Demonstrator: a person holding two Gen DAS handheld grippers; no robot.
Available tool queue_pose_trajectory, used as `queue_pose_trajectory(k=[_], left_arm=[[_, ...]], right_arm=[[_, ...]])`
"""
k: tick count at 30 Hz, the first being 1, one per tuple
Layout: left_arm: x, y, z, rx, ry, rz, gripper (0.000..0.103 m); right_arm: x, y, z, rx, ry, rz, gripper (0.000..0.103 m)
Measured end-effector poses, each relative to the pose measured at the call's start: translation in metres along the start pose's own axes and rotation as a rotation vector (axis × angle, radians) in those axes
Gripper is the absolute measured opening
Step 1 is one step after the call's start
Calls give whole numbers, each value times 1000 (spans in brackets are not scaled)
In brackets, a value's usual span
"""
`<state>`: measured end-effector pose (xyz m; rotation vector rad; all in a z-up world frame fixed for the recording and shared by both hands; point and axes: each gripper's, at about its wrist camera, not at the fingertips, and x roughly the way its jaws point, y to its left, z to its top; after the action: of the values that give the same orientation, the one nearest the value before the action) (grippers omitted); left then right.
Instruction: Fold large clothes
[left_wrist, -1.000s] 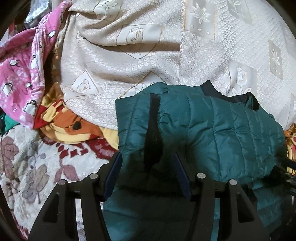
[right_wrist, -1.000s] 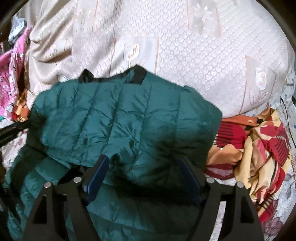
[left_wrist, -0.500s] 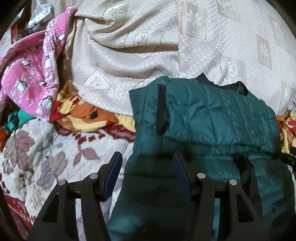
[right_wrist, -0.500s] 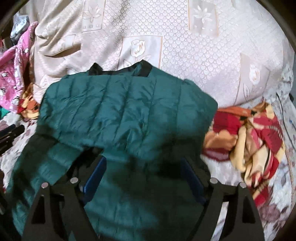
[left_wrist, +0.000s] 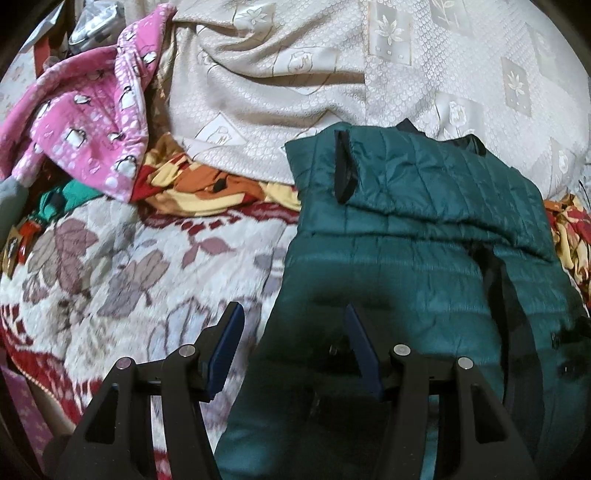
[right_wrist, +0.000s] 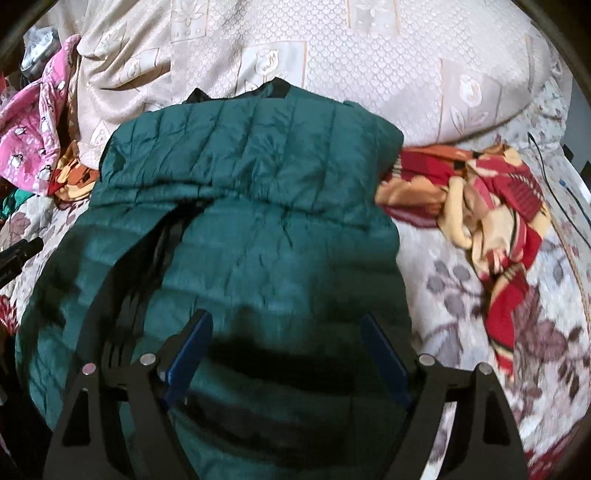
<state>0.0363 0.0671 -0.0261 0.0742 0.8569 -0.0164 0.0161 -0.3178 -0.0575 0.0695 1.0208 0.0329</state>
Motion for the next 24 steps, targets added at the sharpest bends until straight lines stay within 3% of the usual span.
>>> queue_pose_trajectory(k=[24], left_arm=[[-41, 22, -53, -32, 32, 4, 40]], right_arm=[[-38, -9, -78, 11, 60, 0, 86]])
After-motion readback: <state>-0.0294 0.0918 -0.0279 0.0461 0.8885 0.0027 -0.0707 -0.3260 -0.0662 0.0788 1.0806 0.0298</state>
